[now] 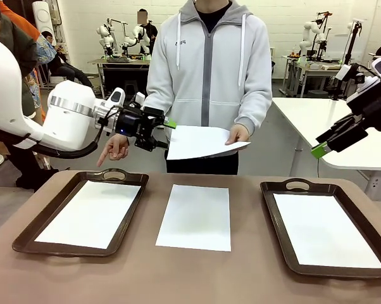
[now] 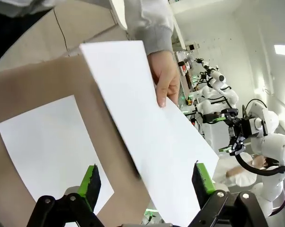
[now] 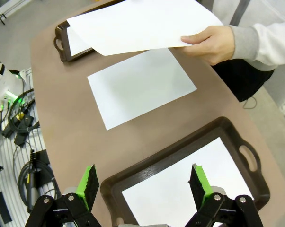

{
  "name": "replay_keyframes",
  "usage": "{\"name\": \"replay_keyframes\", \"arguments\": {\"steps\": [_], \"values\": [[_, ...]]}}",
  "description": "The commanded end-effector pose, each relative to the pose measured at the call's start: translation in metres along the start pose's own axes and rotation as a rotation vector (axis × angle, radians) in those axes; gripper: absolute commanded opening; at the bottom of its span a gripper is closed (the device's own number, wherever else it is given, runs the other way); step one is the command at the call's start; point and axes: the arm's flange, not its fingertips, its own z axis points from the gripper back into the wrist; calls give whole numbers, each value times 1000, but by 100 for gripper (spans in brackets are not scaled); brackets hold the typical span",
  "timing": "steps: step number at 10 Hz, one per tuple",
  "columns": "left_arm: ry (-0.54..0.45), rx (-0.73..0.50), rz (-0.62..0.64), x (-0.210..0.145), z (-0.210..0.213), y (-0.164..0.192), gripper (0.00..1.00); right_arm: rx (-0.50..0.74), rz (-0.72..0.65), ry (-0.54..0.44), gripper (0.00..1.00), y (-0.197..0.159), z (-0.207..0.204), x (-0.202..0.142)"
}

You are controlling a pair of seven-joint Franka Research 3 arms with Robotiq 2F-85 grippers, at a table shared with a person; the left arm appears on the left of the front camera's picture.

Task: Sort the A4 documents.
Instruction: Receive the A4 Paper.

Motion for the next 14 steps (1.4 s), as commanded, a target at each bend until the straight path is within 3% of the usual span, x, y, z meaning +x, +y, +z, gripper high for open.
{"name": "replay_keyframes", "arguments": {"steps": [1, 4, 14], "values": [[-2, -43, 63, 8, -11, 4, 100, -5, 0, 7, 100, 0, 0, 0], [-80, -131, 116, 3, -22, 13, 100, -5, 0, 7, 100, 0, 0, 0], [-66, -200, 165, -8, -37, 18, 100, -5, 0, 7, 100, 0, 0, 0]]}}
